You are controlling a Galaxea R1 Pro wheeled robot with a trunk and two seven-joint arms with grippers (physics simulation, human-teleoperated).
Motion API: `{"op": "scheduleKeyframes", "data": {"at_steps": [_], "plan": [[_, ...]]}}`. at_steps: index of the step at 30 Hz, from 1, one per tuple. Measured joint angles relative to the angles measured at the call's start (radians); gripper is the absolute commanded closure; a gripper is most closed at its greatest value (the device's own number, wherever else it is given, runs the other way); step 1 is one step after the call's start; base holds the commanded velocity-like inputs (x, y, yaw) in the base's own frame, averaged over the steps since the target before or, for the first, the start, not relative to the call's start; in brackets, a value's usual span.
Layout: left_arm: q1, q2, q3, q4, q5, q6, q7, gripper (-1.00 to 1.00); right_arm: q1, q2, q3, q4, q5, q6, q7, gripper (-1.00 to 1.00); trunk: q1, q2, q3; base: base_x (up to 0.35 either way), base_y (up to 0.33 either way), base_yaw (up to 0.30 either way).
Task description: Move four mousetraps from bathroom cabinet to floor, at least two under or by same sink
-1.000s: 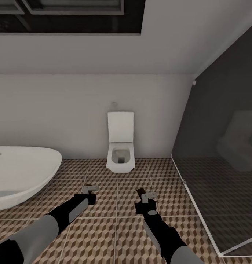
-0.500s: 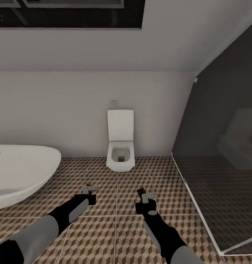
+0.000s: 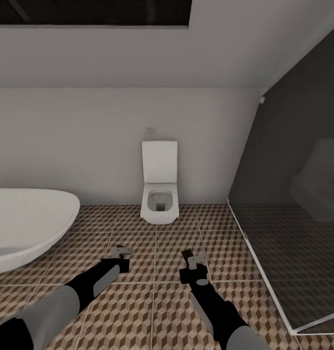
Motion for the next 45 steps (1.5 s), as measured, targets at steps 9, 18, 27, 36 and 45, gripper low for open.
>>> {"op": "scheduleKeyframes", "data": {"at_steps": [9, 18, 27, 36, 45], "plan": [[0.0, -0.002, -0.003, 0.0, 0.0, 0.0, 0.0, 1.0, 0.0, 0.0, 0.0, 0.0, 0.0, 0.0, 0.0, 1.0, 0.035, -0.063, -0.042, 0.0, 0.0, 0.0], [0.0, -0.002, -0.003, -0.001, -0.001, 0.0, 0.0, 1.0, 0.0, 0.0, 0.001, 0.0, 0.0, 0.0, 0.0, 1.0, 0.05, -0.092, -0.06, 0.0, 0.0, 0.0], [0.0, -0.002, -0.003, 0.0, 0.0, 0.0, 0.0, 1.0, 0.0, -0.001, 0.001, 0.0, 0.0, 0.0, 0.0, 1.0, 0.073, -0.133, -0.086, 0.0, 0.0, 0.0], [0.0, -0.005, -0.003, 0.0, 0.0, 0.0, 0.0, 1.0, 0.0, -0.002, 0.0, 0.0, 0.001, 0.0, 0.0, 1.0, 0.107, -0.196, -0.129, 0.0, 0.0, 0.0], [0.0, -0.008, -0.003, 0.0, 0.0, 0.0, -0.001, 1.0, 0.0, -0.007, -0.001, -0.072, 0.002, -0.006, -0.001, 1.0, 0.142, -0.26, -0.171, 0.0, 0.0, 0.0]]}}
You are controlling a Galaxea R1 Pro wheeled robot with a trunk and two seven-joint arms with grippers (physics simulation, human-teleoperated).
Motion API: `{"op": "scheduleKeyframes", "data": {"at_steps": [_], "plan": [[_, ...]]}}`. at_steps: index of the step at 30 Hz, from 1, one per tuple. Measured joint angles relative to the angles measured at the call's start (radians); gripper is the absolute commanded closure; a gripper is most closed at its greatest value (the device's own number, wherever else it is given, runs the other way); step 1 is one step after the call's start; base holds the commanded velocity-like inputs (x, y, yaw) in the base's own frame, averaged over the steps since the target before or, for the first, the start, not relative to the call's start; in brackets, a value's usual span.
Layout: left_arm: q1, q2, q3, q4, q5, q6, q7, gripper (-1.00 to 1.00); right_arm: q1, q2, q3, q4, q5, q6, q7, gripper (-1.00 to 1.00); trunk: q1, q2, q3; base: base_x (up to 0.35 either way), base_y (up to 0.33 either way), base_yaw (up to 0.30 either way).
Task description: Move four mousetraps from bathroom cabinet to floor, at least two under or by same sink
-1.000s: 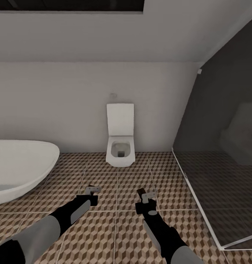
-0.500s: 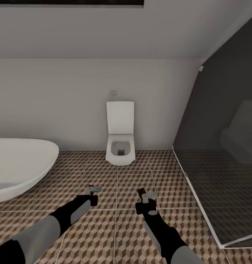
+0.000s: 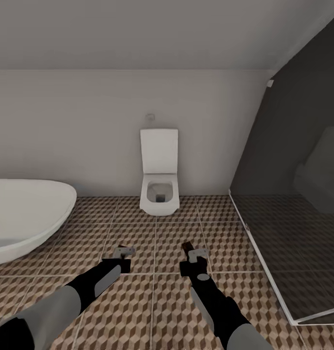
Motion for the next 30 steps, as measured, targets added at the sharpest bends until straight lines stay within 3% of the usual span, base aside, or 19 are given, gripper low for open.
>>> {"op": "scheduleKeyframes", "data": {"at_steps": [5, 9, 18, 30], "plan": [[0.0, 0.0, 0.002, -0.005, 0.0, 0.003, 0.002, 1.0, 0.0, -0.024, -0.001, -0.154, 0.0, 0.031, -0.002, 1.0, 0.019, -0.035, -0.024, 0.0, 0.0, 0.0], [0.0, 0.0, 0.003, -0.009, 0.0, 0.006, 0.003, 1.0, 0.0, -0.028, 0.0, -0.215, -0.001, 0.09, -0.002, 1.0, 0.035, -0.063, -0.043, 0.0, 0.0, 0.0], [0.0, -0.015, 0.005, -0.04, 0.001, 0.009, 0.006, 1.0, 0.0, -0.031, 0.003, -0.23, -0.001, 0.111, -0.004, 1.0, 0.069, -0.126, -0.085, 0.0, 0.0, 0.0], [0.0, -0.009, 0.009, -0.081, 0.002, 0.017, 0.008, 1.0, 0.0, -0.031, 0.004, -0.229, -0.002, 0.112, -0.004, 1.0, 0.115, -0.21, -0.142, 0.0, 0.0, 0.0]]}}
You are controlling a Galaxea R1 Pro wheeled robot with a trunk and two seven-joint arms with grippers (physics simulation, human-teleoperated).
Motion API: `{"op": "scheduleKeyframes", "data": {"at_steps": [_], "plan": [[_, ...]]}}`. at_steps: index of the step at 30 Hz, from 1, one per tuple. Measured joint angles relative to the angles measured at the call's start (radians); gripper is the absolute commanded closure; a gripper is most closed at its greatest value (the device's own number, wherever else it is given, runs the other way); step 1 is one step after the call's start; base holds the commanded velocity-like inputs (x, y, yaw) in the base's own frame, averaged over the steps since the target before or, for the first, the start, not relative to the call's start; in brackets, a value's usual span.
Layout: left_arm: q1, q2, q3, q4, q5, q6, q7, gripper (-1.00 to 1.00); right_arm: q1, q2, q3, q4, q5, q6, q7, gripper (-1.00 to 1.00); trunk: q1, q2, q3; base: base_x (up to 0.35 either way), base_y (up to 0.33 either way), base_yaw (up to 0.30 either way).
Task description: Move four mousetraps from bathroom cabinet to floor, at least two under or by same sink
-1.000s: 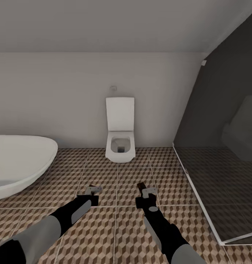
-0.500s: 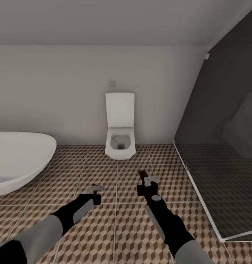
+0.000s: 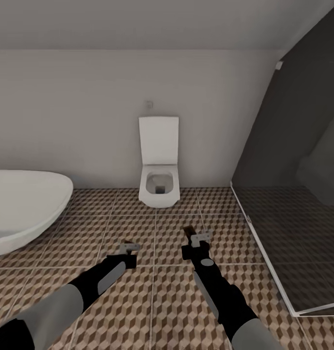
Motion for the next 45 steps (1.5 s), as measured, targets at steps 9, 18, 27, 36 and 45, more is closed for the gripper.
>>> {"op": "scheduleKeyframes", "data": {"at_steps": [9, 18, 27, 36, 45], "plan": [[0.0, 0.001, 0.001, -0.004, 0.0, 0.0, 0.001, 1.0, 0.0, 0.0, 0.0, 0.0, 0.0, 0.001, 0.0, 1.0, 0.035, -0.063, -0.043, 0.0, 0.0, 0.0], [0.0, 0.002, 0.003, -0.048, -0.004, 0.093, 0.005, 1.0, 0.0, 0.001, 0.001, 0.0, -0.002, 0.006, -0.001, 1.0, 0.069, -0.126, -0.085, 0.0, 0.0, 0.0], [0.0, 0.021, 0.003, -0.061, -0.004, 0.116, 0.005, 1.0, 0.0, 0.002, 0.001, 0.0, -0.004, 0.007, -0.001, 1.0, 0.104, -0.189, -0.128, 0.0, 0.0, 0.0], [0.0, 0.022, 0.002, -0.062, -0.004, 0.116, 0.005, 1.0, 0.0, 0.002, 0.001, 0.0, -0.004, 0.007, -0.001, 1.0, 0.138, -0.252, -0.171, 0.0, 0.0, 0.0], [0.0, 0.022, 0.002, -0.061, -0.004, 0.116, 0.005, 1.0, 0.0, 0.002, 0.001, 0.0, -0.002, 0.006, -0.001, 1.0, 0.173, -0.315, -0.213, 0.0, 0.0, 0.0]]}}
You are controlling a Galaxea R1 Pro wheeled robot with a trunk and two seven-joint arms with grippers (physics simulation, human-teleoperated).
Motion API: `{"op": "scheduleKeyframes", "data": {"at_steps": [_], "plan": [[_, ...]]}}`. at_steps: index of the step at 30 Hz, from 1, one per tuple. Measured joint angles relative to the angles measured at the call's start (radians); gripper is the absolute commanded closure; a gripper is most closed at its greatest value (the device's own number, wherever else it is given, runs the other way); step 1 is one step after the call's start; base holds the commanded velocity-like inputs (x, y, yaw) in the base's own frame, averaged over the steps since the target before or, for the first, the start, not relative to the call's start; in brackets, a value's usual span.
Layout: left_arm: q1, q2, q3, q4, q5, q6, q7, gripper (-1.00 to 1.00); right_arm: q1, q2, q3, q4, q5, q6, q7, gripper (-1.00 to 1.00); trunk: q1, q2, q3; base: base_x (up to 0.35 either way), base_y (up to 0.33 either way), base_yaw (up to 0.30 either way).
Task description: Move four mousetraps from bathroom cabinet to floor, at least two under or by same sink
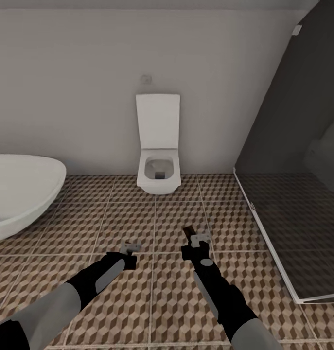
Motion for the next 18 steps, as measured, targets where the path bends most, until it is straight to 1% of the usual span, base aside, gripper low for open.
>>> {"op": "scheduleKeyframes", "data": {"at_steps": [18], "plan": [[0.0, -0.001, -0.001, -0.001, 0.0, 0.0, -0.001, 1.0, 0.0, -0.001, 0.0, 0.0, 0.0, 0.0, 0.0, 1.0, 0.069, -0.126, -0.085, 0.0, 0.0, 0.0]]}}
